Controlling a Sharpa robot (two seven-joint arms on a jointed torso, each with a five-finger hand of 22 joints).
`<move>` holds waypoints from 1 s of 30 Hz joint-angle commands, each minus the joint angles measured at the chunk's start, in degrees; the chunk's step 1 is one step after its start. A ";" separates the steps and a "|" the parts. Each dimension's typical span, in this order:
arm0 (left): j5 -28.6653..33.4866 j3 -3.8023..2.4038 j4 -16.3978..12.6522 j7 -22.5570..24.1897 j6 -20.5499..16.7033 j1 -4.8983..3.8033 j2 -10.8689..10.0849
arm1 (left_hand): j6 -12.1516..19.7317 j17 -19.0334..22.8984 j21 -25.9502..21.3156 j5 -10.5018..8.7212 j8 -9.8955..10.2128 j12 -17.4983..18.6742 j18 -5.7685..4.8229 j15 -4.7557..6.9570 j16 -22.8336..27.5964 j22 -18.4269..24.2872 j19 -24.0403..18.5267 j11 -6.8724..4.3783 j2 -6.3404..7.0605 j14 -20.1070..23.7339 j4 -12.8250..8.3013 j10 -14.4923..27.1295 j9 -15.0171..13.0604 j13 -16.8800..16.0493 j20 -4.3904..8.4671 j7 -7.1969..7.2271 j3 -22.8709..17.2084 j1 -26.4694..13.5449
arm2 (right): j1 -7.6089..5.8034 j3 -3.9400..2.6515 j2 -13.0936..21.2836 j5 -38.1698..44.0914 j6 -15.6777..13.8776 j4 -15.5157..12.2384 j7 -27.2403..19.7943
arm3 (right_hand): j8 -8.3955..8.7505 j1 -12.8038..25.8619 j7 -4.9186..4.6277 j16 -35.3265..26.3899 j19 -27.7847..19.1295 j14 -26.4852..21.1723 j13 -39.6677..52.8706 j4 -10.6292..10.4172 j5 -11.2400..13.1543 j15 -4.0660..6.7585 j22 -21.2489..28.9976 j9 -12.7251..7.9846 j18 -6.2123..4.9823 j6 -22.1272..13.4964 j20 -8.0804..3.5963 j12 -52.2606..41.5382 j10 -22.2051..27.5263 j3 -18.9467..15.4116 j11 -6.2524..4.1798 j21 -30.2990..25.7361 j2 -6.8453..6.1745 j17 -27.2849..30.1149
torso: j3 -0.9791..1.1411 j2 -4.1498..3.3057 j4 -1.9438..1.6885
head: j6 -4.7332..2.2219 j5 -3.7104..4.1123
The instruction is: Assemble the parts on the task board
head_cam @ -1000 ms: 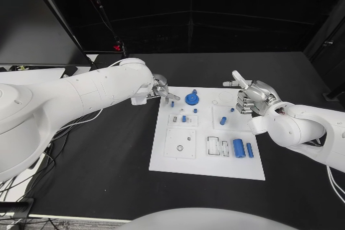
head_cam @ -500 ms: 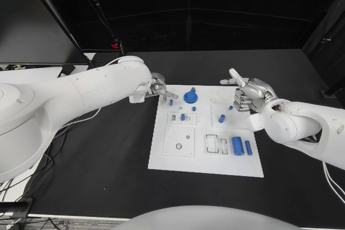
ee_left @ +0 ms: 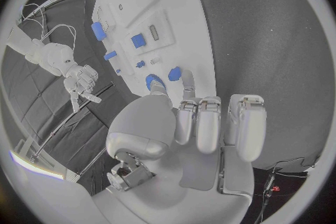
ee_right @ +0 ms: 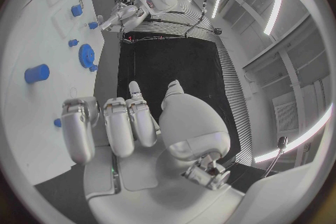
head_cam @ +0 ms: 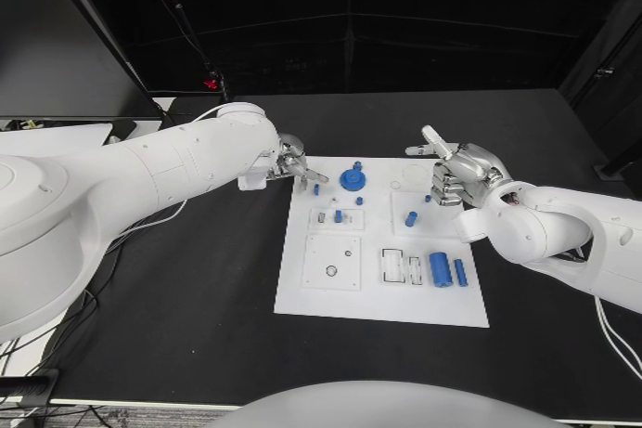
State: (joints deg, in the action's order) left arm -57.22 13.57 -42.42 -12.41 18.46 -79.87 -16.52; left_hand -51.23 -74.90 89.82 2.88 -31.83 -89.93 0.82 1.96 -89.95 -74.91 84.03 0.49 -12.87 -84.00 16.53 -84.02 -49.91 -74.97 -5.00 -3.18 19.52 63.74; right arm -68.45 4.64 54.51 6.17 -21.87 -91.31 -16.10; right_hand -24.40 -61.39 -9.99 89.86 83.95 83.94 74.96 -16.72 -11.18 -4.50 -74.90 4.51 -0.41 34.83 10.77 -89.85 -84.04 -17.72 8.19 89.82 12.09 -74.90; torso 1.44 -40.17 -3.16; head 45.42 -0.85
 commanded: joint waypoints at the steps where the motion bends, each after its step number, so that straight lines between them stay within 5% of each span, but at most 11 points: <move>1: -0.31 -0.05 0.26 1.23 0.95 -0.05 0.27 | -0.28 -15.10 0.18 -0.21 0.30 -0.07 -0.82 0.29 -0.05 -15.09 5.97 -0.56 -0.40 -6.00 -0.02 -5.98 0.07 -15.03 0.47 0.04 0.31 0.15 | -0.09 -0.03 -0.07 0.16 0.58 -0.03 -0.21 | -0.18 -0.04 -2.85 0.14 6.05 6.06 15.04 0.09 -0.34 -0.49 -15.10 -0.08 0.41 -0.58 0.42 -0.15 -5.96 -0.26 0.29 0.18 0.46 -15.10 | 0.03 -0.03 -0.05 | 0.09 0.09; 30: -0.31 -0.06 2.42 0.74 2.39 0.72 1.69 | -0.54 -15.10 0.18 -0.17 1.15 -0.07 -0.82 0.28 -0.05 -15.09 5.97 -0.57 -1.58 -6.00 -0.03 -5.98 0.33 -15.03 0.48 0.05 0.41 1.63 | -0.09 -0.03 -0.70 0.17 0.69 0.21 -0.26 | -0.19 -0.15 -2.88 0.14 6.05 6.06 15.04 0.10 -0.53 -0.51 -15.10 -0.10 0.41 -0.70 0.44 -0.15 -5.96 -0.30 0.32 0.18 0.44 -15.10 | -0.03 -0.03 0.02 | 0.72 0.28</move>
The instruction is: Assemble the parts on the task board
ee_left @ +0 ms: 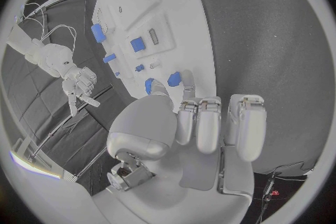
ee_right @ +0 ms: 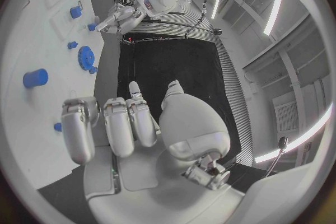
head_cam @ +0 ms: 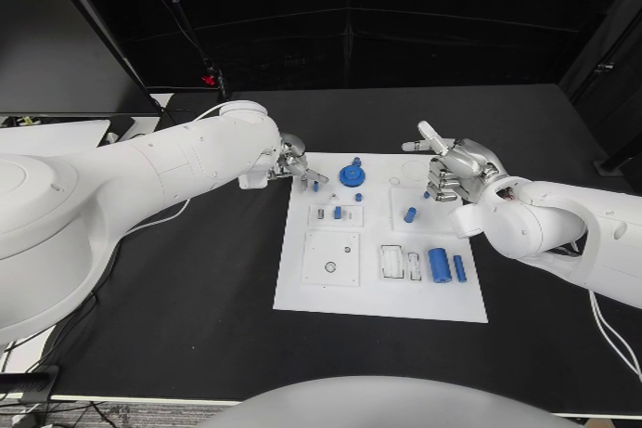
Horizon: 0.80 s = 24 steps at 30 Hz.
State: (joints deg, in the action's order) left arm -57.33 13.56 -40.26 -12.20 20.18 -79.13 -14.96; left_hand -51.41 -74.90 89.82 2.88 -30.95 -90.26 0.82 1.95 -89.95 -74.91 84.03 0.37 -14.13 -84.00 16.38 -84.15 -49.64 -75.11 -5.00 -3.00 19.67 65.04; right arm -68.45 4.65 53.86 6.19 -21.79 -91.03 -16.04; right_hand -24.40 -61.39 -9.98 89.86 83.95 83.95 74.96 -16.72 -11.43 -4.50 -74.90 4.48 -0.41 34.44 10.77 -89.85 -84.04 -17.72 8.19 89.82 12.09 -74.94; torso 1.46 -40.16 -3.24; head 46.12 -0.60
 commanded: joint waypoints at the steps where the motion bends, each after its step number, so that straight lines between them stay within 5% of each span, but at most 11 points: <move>1: -0.20 -0.05 0.36 0.56 0.61 0.01 0.17 | -0.36 -15.10 0.18 -0.17 0.27 0.26 -0.82 0.29 -0.05 -15.09 5.97 -0.45 -0.32 -6.00 0.12 -5.85 0.05 -14.89 0.48 -0.13 0.26 0.33 | -0.09 -0.03 -0.06 0.14 0.61 -0.08 -0.32 | -0.19 -0.15 -2.89 0.14 6.05 6.05 15.04 0.10 -0.27 -0.51 -15.10 -0.06 0.41 -0.31 0.43 -0.15 -5.96 -0.30 0.32 0.18 0.44 -15.06 | -0.01 -0.03 0.07 | 0.04 0.06; 24: -0.20 -0.10 -0.07 2.88 -0.76 -0.02 0.43 | -1.15 -15.10 0.18 -0.20 1.87 0.26 -0.82 0.14 -0.05 -15.09 5.97 -0.24 0.08 -6.00 0.35 -5.85 0.13 -14.89 0.37 -0.37 5.51 -5.02 | -0.09 -0.03 0.25 0.35 0.37 -0.12 -0.13 | -0.23 -0.24 -2.91 0.14 6.05 6.05 15.04 0.09 -0.39 -0.53 -15.10 -0.07 0.41 -0.38 0.45 -0.15 -5.96 -0.32 0.34 0.18 0.45 -15.06 | 0.19 -1.01 -0.35 | 0.19 0.50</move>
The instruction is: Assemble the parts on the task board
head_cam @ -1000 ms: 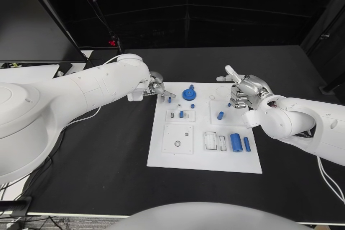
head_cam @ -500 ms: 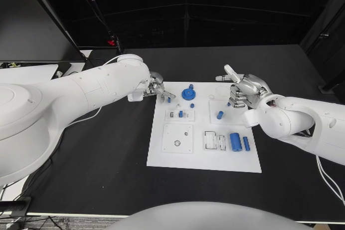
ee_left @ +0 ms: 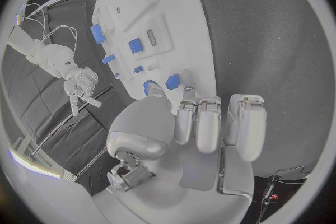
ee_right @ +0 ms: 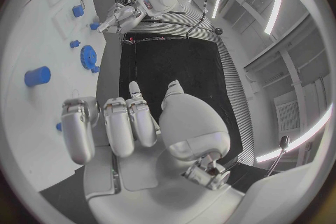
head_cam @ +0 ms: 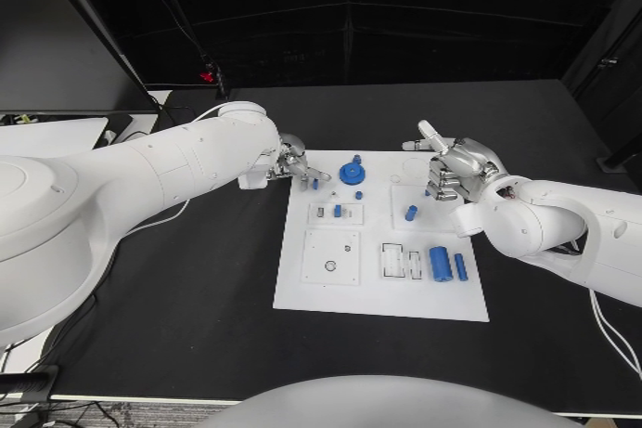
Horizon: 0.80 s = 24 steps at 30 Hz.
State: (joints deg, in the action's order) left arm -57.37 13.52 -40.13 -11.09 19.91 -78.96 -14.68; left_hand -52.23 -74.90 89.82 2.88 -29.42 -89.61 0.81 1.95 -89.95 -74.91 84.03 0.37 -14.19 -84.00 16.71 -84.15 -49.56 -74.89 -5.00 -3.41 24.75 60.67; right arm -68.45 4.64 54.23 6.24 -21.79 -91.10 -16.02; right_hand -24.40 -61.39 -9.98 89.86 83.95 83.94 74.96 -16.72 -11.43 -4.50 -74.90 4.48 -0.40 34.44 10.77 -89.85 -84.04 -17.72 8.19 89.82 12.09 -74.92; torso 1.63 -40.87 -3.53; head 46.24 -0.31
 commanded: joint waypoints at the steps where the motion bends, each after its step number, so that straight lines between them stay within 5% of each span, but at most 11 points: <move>1: -0.16 -0.06 -0.22 1.87 -0.59 -0.21 0.20 | -0.36 -15.10 0.18 -0.20 0.37 -0.39 -0.81 0.14 -0.05 -15.09 5.97 -0.24 0.12 -6.00 0.03 -5.85 0.05 -15.11 0.37 0.03 0.54 -0.78 | -0.09 -0.03 -0.16 0.31 0.36 0.00 -0.14 | -0.23 -0.24 -2.90 0.14 6.05 6.06 15.04 0.09 -0.39 -0.53 -15.10 -0.08 0.41 -0.38 0.46 -0.15 -5.96 -0.32 0.34 0.18 0.45 -15.08 | 0.03 -0.31 -0.08 | 0.08 0.22; 11: -0.16 -0.08 0.10 2.08 -0.90 -0.31 0.50 | -0.43 -15.10 0.18 -0.17 0.56 -0.39 -0.81 0.12 -0.05 -15.09 5.97 -0.23 -0.13 -6.00 -0.20 -5.85 0.01 -15.11 0.36 0.02 0.77 -0.87 | -0.09 -0.03 -0.55 0.36 0.44 0.36 -0.04 | -0.23 -0.24 -2.90 0.14 6.05 6.06 15.04 0.09 -0.39 -0.53 -15.10 -0.08 0.41 -0.38 0.46 -0.15 -5.96 -0.32 0.34 0.18 0.45 -15.08 | -0.01 -0.13 -0.02 | 0.21 -0.09; 24: -0.17 -0.08 0.71 1.28 -0.42 -0.31 0.87 | -0.74 -15.10 0.18 0.80 1.42 -0.39 -0.81 -0.06 -0.05 -15.09 5.97 -0.24 -1.83 -6.00 -1.07 -5.85 -0.48 -15.11 0.07 0.01 -1.57 5.01 | -0.08 -0.02 -0.82 0.36 0.62 0.68 0.11 | -0.26 -0.29 -2.91 0.14 6.05 6.06 15.04 0.09 -0.42 -0.54 -15.10 -0.08 0.41 -0.40 0.46 -0.15 -5.96 -0.33 0.35 0.18 0.46 -15.08 | -0.03 -0.15 0.01 | 0.13 -0.09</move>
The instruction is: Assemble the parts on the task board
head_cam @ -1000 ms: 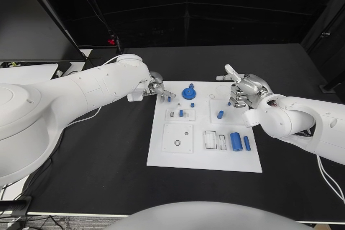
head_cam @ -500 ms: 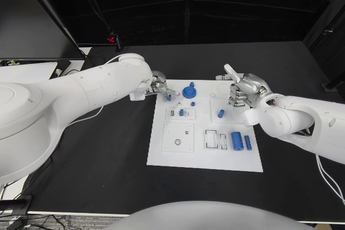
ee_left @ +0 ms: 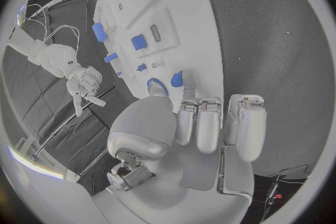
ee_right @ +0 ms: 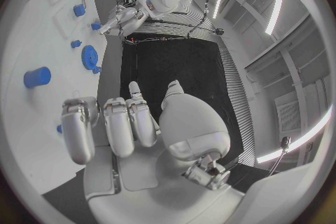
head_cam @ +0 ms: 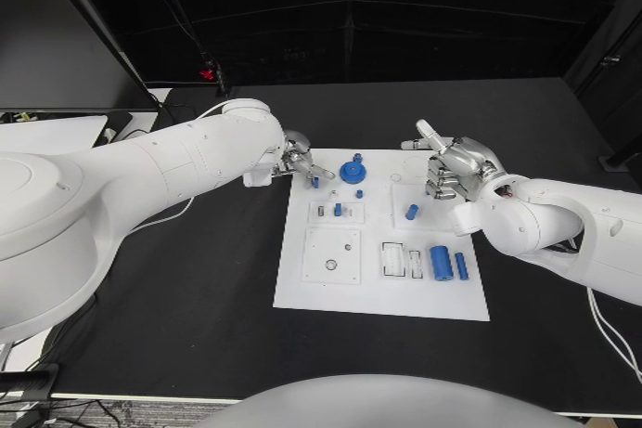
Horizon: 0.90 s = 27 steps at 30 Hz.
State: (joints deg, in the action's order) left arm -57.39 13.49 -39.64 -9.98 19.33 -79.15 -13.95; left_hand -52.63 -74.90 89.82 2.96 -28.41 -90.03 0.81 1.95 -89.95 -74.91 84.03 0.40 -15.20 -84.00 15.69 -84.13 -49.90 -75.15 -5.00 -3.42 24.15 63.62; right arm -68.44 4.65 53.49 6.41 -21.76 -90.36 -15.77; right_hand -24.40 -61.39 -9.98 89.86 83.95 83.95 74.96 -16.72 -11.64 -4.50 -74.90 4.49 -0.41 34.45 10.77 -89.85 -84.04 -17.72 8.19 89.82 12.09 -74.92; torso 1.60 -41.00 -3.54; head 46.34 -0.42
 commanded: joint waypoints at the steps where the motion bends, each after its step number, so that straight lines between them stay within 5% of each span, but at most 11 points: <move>1: -0.14 -0.04 0.29 0.24 0.18 -0.12 0.19 | -0.35 -15.10 0.18 1.52 0.53 0.03 -0.81 -0.06 -0.05 -15.09 5.97 -0.23 -0.94 -6.00 0.00 -5.87 -0.23 -14.85 0.04 0.07 -1.33 2.77 | -0.08 -0.03 -0.10 0.19 0.60 -0.05 -0.13 | -0.26 -0.29 -2.91 0.14 6.05 6.05 15.04 0.09 -0.20 -0.54 -15.10 -0.09 0.41 -0.40 0.47 -0.15 -5.96 -0.33 0.35 0.18 0.46 -15.08 | 0.01 -0.04 -0.01 | 0.01 0.02; 11: -0.14 -0.04 0.42 0.01 0.86 -0.12 0.27 | -0.26 -15.10 0.18 12.57 1.91 0.03 -0.81 0.23 -0.05 -15.09 5.97 -0.65 -0.66 -6.00 0.74 -5.87 -0.77 -14.85 0.15 0.55 -4.51 10.81 | -0.08 -0.02 -0.26 0.20 0.68 0.06 0.00 | -0.29 -0.34 -2.91 0.14 6.05 6.05 15.04 0.09 -0.25 -0.55 -15.10 -0.09 0.41 -0.42 0.47 -0.15 -5.96 -0.33 0.35 0.18 0.49 -15.08 | -0.02 -0.05 -0.06 | 0.06 0.24; 27: -0.14 -0.04 0.38 -0.34 1.38 -0.11 0.23 | -0.45 -15.10 0.18 14.82 2.69 0.03 -0.81 0.37 -0.05 -15.09 5.97 -0.86 -1.38 -6.00 0.97 -5.87 -0.91 -14.85 0.30 0.75 -6.86 13.89 | -0.07 -0.01 -0.36 0.20 0.82 0.32 0.26 | -0.29 -0.34 -2.91 0.14 6.05 6.05 15.04 0.09 -0.25 -0.55 -15.10 -0.09 0.41 -0.42 0.47 -0.15 -5.96 -0.33 0.35 0.18 0.49 -15.08 | -0.06 -0.03 0.04 | 0.14 0.18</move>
State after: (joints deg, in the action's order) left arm -57.41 13.49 -39.26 -10.18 19.98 -79.14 -13.75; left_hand -53.05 -74.90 89.82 17.60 -26.06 -90.03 0.82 1.93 -89.95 -74.91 84.03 0.24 -11.50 -84.00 16.64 -83.79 -50.73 -75.22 -5.01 -3.00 17.51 71.90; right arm -68.43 4.66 53.18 6.46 -21.63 -90.02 -15.41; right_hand -24.40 -61.62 -9.99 89.86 83.95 84.15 74.96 -16.72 -11.64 -4.71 -74.90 4.49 -0.41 34.45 10.77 -89.86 -84.04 -17.72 8.19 89.82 12.32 -74.91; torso 1.58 -41.06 -3.59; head 46.48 -0.32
